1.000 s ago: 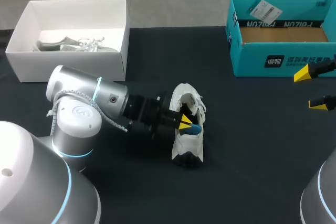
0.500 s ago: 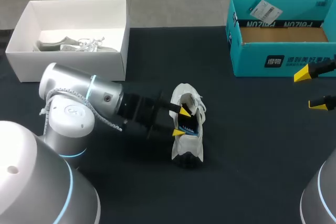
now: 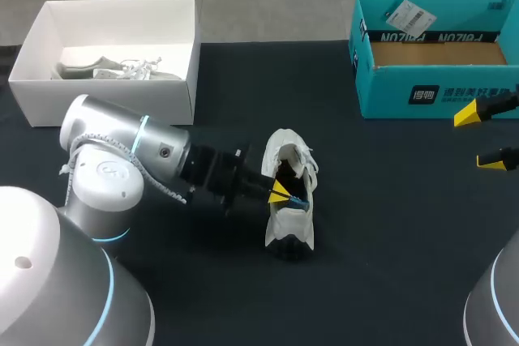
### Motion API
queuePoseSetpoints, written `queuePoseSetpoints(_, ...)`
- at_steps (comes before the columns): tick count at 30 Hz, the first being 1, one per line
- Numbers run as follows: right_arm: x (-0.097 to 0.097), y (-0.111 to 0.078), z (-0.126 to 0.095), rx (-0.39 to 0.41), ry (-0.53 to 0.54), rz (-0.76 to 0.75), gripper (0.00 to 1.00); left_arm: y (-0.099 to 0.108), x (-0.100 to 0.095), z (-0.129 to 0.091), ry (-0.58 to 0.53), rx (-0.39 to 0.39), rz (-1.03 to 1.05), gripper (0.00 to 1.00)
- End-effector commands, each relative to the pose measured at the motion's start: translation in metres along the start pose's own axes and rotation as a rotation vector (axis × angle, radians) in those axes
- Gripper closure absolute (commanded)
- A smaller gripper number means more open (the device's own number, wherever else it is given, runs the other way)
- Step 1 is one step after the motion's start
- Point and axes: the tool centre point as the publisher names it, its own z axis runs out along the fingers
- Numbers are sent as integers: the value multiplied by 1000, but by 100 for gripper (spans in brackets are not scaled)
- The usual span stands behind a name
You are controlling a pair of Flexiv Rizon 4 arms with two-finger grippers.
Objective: Take the shoe out of the shoebox, open the shoe tongue, remove and reinsert the insole, then place the shoe into the shoebox
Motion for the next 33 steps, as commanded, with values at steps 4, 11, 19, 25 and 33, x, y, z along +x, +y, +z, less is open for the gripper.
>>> queuePoseSetpoints(4,0,-2,0,-3,-2,1,0,-1,-1,5,19,8,-10,100)
queuePoseSetpoints(11,0,-2,0,-3,-2,1,0,-10,-1,-6,94,-8,-13,65)
queuePoseSetpoints(19,0,-2,0,-3,-2,1,0,-25,-11,-18,139,-29,23,0)
queuePoseSetpoints(25,0,-2,0,-3,-2,1,0,-39,-27,-21,226,-28,82,0)
queuePoseSetpoints(33,0,-2,0,-3,-2,1,0,-49,-49,-33,596,-6,297,100)
